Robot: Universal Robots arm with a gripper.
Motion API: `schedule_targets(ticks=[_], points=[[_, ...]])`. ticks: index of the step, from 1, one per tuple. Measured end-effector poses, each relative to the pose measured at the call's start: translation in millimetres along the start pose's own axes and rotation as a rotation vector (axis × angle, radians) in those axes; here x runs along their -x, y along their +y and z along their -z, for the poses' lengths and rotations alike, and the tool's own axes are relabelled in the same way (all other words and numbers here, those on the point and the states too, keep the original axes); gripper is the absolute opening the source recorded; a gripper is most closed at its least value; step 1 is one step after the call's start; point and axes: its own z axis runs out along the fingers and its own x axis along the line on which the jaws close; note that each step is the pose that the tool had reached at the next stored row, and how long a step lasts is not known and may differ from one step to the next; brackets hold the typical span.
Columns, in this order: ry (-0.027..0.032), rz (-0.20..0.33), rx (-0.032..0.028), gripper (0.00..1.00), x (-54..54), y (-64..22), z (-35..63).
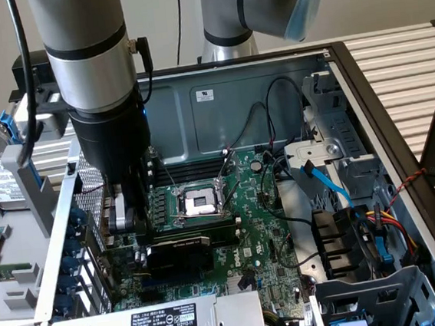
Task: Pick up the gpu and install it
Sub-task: 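Press down on the gpu until it lock into place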
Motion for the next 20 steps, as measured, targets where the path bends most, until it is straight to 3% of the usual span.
schedule_targets(ticks=[20], points=[[-0.0161, 0.0, 0.0017, 0.11, -1.3, -0.2, -5.4]])
